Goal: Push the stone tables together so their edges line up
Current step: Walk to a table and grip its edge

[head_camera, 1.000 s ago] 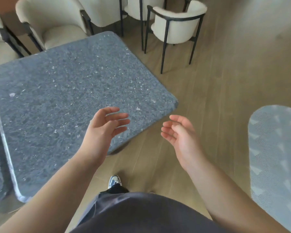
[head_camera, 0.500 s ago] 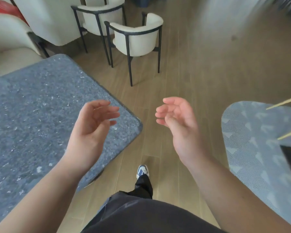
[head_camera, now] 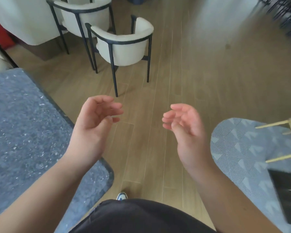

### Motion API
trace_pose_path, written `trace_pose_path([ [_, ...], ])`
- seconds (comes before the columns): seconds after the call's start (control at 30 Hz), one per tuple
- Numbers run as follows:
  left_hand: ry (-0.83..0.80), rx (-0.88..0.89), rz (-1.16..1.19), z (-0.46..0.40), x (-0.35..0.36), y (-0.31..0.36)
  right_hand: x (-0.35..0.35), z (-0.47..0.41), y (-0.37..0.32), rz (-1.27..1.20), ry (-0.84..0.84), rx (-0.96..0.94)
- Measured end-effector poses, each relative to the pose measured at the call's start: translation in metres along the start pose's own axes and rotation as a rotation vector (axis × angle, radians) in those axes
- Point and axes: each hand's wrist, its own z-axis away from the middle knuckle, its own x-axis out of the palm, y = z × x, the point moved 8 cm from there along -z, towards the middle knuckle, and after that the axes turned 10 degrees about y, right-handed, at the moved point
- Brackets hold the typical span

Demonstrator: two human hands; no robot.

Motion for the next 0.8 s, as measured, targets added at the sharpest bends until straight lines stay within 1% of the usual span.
trace_pose_path([
  [0.07,0.004,0.031,-0.009,-0.023,0.023,0.005,-0.007,-0.029,0.000,-0.027,0.011,-0.009],
  [0.17,-0.008,0.073,-0.033,-0.056,0.057,0.005,-0.016,-0.075,0.001,-0.044,-0.023,-0.043],
  [0.33,0.029,0.089,-0.053,-0.110,0.116,-0.012,-0.038,-0.157,0.017,-0.086,-0.088,-0.087],
  [0.43,0.108,0.092,-0.027,-0.141,0.158,-0.024,-0.054,-0.216,0.032,-0.100,-0.146,-0.106],
  [0.53,0.179,0.075,-0.015,-0.169,0.193,-0.027,-0.061,-0.272,0.045,-0.116,-0.216,-0.037],
  [0.67,0.250,0.099,-0.055,-0.197,0.211,-0.028,-0.051,-0.330,0.051,-0.164,-0.334,-0.024],
  [0.8,0.353,0.097,-0.108,-0.218,0.199,-0.033,-0.013,-0.365,0.053,-0.181,-0.447,-0.031],
])
